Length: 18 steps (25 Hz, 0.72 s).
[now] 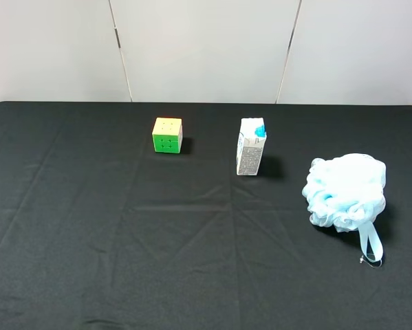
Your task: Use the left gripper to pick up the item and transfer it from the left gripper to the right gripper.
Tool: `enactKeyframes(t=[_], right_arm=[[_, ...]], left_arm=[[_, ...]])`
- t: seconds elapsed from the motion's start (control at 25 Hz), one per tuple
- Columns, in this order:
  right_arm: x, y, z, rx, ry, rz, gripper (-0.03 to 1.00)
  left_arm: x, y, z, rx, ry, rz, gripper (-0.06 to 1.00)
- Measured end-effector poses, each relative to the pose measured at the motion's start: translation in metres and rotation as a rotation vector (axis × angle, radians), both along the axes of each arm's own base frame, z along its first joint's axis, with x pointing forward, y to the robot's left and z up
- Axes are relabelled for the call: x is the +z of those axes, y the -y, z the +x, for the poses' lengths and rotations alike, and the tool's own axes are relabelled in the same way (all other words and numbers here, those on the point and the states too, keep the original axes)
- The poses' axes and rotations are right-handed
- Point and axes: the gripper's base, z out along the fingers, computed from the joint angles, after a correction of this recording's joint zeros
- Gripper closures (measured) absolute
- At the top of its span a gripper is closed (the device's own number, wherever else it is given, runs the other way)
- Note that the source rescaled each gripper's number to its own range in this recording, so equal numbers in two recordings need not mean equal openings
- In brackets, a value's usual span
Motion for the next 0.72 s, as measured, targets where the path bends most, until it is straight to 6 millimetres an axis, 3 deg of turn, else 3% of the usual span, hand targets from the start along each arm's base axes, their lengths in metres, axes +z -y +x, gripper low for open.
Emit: enactKeyframes(t=[0.48, 0.72], right_arm=[[0.0007, 0.0010, 0.0006, -0.015, 0.008, 0.002, -0.03], [0.0009, 0.0005, 0.0010, -0.143, 0.011, 0.002, -0.03]], left_arm=[[0.0000, 0.0000, 0.0000, 0.000, 0.000, 0.000, -0.06], [0.0000, 0.0000, 0.0000, 0.000, 0.000, 0.000, -0.06]])
